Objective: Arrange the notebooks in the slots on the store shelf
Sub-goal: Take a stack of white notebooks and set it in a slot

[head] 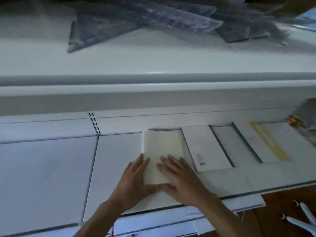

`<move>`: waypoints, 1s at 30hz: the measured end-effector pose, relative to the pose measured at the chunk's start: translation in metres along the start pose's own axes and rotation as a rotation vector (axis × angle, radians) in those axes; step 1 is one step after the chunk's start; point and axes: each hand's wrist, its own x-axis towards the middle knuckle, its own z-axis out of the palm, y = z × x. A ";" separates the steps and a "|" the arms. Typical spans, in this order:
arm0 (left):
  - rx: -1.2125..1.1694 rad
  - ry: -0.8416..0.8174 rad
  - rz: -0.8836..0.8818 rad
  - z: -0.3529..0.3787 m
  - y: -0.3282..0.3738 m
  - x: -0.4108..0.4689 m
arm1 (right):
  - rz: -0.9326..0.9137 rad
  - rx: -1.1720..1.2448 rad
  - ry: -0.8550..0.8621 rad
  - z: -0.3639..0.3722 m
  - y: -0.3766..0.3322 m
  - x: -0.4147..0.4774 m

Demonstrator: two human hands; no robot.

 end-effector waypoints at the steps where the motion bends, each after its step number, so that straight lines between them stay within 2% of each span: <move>1: 0.041 -0.010 0.007 0.001 0.005 0.000 | -0.026 -0.013 0.007 -0.001 0.005 0.002; 2: 0.043 -0.033 -0.005 0.000 0.009 0.001 | -0.044 -0.025 0.017 -0.001 0.009 0.004; 7: -0.029 0.123 -0.025 0.007 0.000 -0.004 | -0.100 -0.007 0.058 -0.001 0.019 0.006; 11: 0.033 0.145 -0.035 0.009 0.004 -0.005 | -0.111 0.054 0.095 0.002 0.023 0.008; 15: 0.046 0.131 -0.063 0.005 0.006 -0.005 | 0.045 0.242 0.170 0.004 0.021 0.001; 18: 0.052 0.095 -0.070 -0.007 0.000 0.000 | 0.057 0.213 0.177 0.010 0.017 -0.004; 25: 0.053 0.102 0.084 -0.021 -0.012 -0.008 | -0.034 0.282 0.176 0.010 0.031 -0.018; 30: 0.096 0.133 0.108 -0.015 -0.010 -0.011 | -0.106 0.234 0.204 0.010 0.038 -0.013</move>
